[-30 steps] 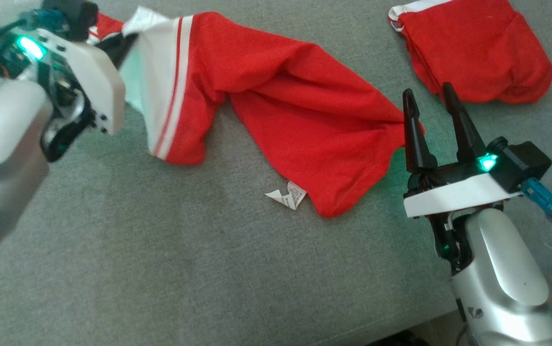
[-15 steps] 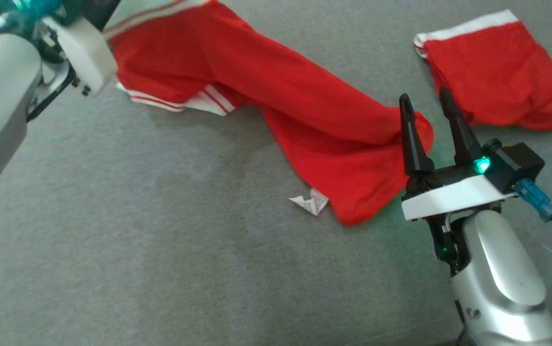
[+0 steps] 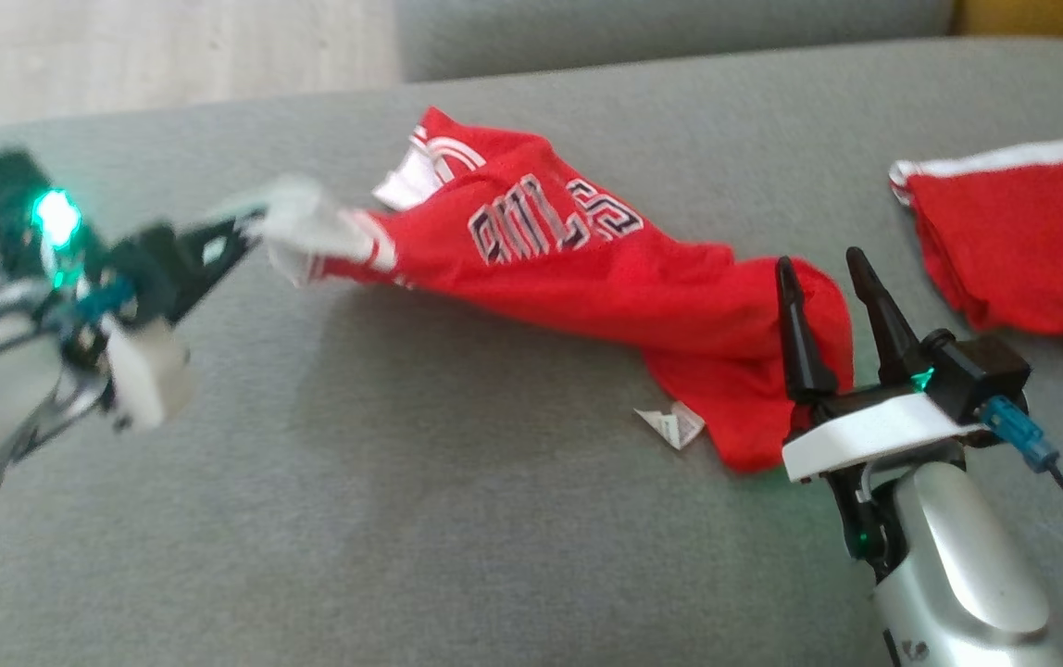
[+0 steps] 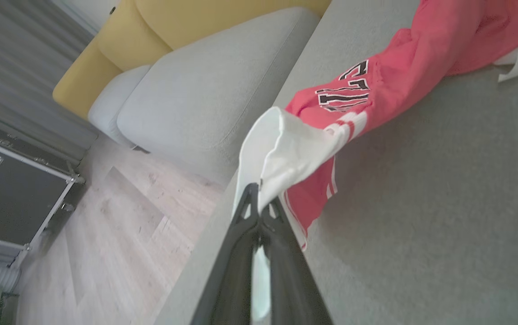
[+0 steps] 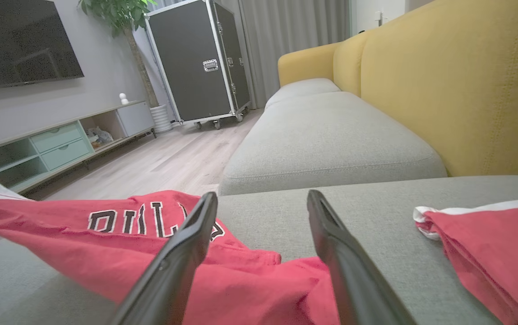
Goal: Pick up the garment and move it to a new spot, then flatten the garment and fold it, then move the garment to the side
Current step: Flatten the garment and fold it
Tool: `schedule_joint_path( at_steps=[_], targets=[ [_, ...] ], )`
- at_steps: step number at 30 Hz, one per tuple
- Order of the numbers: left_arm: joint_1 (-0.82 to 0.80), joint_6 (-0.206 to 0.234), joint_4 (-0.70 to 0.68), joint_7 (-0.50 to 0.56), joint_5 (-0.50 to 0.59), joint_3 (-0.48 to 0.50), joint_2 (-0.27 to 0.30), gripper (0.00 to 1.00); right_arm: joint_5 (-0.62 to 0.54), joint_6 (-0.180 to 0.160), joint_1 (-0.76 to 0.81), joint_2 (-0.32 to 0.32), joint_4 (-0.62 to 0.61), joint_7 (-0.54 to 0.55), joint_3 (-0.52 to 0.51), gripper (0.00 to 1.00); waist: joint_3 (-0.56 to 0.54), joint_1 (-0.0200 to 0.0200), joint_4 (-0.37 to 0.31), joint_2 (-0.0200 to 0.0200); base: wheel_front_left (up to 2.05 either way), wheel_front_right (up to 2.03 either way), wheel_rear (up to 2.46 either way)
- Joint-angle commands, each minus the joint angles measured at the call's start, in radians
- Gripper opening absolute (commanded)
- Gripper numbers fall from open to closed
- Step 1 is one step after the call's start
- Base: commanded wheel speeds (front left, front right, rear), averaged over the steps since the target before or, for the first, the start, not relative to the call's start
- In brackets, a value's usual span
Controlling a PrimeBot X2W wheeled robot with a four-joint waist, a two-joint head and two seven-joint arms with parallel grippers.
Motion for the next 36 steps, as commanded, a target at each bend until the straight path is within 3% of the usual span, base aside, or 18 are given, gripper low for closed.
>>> schedule_joint_path(
  at_steps=[1,6,12,13,14,15,19,22,29,30,33,34,36],
  targets=[
    [-0.040,0.002,-0.026,0.007,-0.002,0.053,0.062,0.00,-0.008,-0.001,-0.009,0.004,-0.026,-0.009,0.017,1.00,-0.034,0.0002,0.033,-0.0001,0.00,0.00,0.00],
    [0.012,0.002,-0.067,0.018,-0.021,0.053,0.136,0.00,-0.005,-0.001,-0.002,0.004,-0.008,-0.009,0.019,1.00,-0.065,0.0002,0.050,-0.0001,0.00,0.00,0.00],
    [0.138,0.002,-0.095,0.060,-0.046,0.053,0.156,0.00,0.001,-0.001,0.004,0.004,0.006,-0.009,0.031,1.00,-0.091,0.0002,0.044,-0.0001,0.00,0.00,0.00],
    [0.169,0.002,-0.107,0.074,-0.053,0.053,0.154,0.14,0.001,-0.001,0.005,0.004,0.007,-0.009,0.032,1.00,-0.094,0.0002,0.041,-0.0001,0.00,0.00,0.00],
    [0.195,0.002,-0.114,0.087,-0.067,0.053,0.154,0.50,0.002,-0.001,0.006,0.004,0.007,-0.009,0.032,1.00,-0.096,0.0002,0.039,-0.0001,0.00,0.00,0.00],
    [0.220,0.002,-0.120,0.102,-0.083,0.053,0.153,1.00,0.001,-0.001,0.007,0.004,0.007,-0.009,0.032,1.00,-0.098,0.0002,0.037,-0.0001,0.00,0.00,0.00],
    [0.267,0.006,-0.138,0.132,-0.136,0.056,0.152,1.00,-0.007,-0.001,0.012,0.004,0.006,-0.009,0.022,1.00,-0.098,0.0002,0.032,-0.0001,0.00,0.00,0.00],
    [0.262,0.046,-0.133,0.102,-0.158,0.088,0.138,1.00,-0.016,-0.001,0.013,0.004,0.003,-0.009,0.012,1.00,-0.098,0.0002,0.034,-0.0001,0.00,0.00,0.00],
    [0.279,0.262,-0.093,-0.112,-0.287,0.269,0.030,1.00,-0.025,-0.001,0.017,0.004,-0.009,-0.009,-0.003,1.00,-0.099,0.0002,0.035,-0.0001,0.00,0.00,0.00],
    [0.279,0.262,-0.093,-0.112,-0.287,0.269,0.030,1.00,-0.025,-0.001,0.017,0.004,-0.009,-0.009,-0.003,1.00,-0.099,0.0002,0.035,-0.0001,0.00,0.00,0.00],
    [0.346,0.364,-0.081,-0.212,-0.385,0.401,-0.053,1.00,-0.029,-0.001,0.023,0.004,-0.013,-0.009,-0.002,1.00,-0.102,0.0002,0.031,-0.0001,0.00,0.00,0.00],
    [0.346,0.364,-0.081,-0.212,-0.385,0.401,-0.053,1.00,-0.029,-0.001,0.023,0.004,-0.013,-0.009,-0.002,1.00,-0.102,0.0002,0.031,-0.0001,0.00,0.00,0.00],
    [0.396,0.405,-0.097,-0.221,-0.408,0.492,-0.100,1.00,-0.030,-0.001,0.027,0.004,-0.013,-0.009,-0.002,1.00,-0.102,0.0002,0.029,-0.0001,0.00,0.00,0.00]
  ],
)
